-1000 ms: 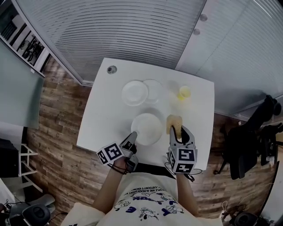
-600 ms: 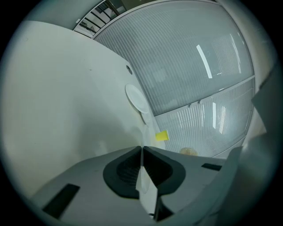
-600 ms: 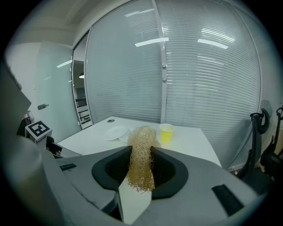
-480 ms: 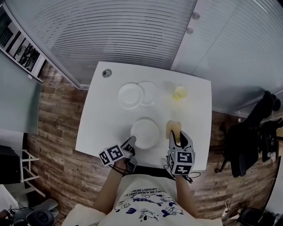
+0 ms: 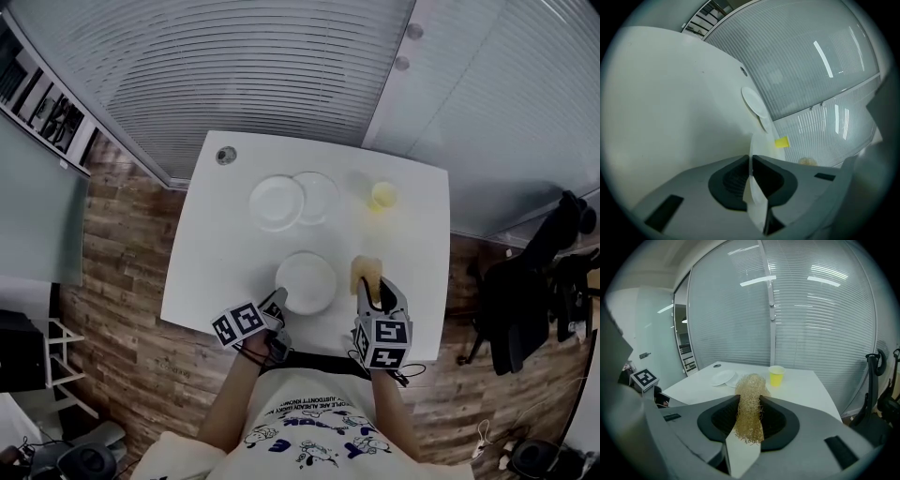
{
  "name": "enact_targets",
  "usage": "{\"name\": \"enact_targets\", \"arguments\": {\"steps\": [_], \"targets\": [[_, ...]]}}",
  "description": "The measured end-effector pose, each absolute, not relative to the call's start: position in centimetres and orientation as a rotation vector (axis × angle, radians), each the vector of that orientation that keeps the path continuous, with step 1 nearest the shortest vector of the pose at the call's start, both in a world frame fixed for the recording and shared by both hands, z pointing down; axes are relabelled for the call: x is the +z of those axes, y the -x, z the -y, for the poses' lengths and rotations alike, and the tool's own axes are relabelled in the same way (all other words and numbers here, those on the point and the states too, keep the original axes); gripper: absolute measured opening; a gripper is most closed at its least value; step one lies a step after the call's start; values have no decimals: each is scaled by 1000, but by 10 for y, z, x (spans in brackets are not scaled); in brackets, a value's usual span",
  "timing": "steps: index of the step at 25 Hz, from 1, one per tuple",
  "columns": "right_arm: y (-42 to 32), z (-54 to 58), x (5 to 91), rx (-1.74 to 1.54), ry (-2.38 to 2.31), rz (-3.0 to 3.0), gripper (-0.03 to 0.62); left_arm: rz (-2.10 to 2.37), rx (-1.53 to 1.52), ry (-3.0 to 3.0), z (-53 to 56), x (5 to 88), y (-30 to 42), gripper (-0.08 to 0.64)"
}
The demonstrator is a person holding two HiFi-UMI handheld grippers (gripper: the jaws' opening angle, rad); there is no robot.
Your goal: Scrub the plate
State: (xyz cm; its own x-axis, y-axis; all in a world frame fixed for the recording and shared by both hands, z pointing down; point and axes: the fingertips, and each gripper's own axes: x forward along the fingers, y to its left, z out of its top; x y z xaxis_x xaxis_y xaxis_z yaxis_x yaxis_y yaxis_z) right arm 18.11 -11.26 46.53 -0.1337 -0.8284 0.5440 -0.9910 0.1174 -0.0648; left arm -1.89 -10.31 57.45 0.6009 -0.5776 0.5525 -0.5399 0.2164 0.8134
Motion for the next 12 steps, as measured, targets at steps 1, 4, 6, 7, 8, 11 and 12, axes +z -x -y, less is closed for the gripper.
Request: {"name": "enact_targets", "arguments": {"steps": [1, 4, 6, 7, 8, 11, 12], "targets": [[-181, 113, 465, 595, -1765, 2030, 115, 1026, -21, -1423, 103, 576, 19, 51], [-180, 114, 466, 590, -1756, 2033, 115, 1046, 17, -1417, 102, 580, 19, 123], [-180, 115, 466, 587, -1754, 2034, 115, 1062, 35, -1416, 102, 581, 21, 164], [-180, 115, 466, 586, -1752, 2034, 114, 1072, 44, -1416, 103, 581, 22, 177], [-179, 115, 467, 585, -1750, 2033, 115, 1083, 53, -1417, 103, 581, 23, 189], [-178, 116, 467, 584, -1745, 2031, 115, 1103, 77, -1418, 103, 580, 27, 213], [-178, 115, 467, 583, -1745, 2031, 114, 1108, 80, -1418, 103, 580, 28, 221]]}}
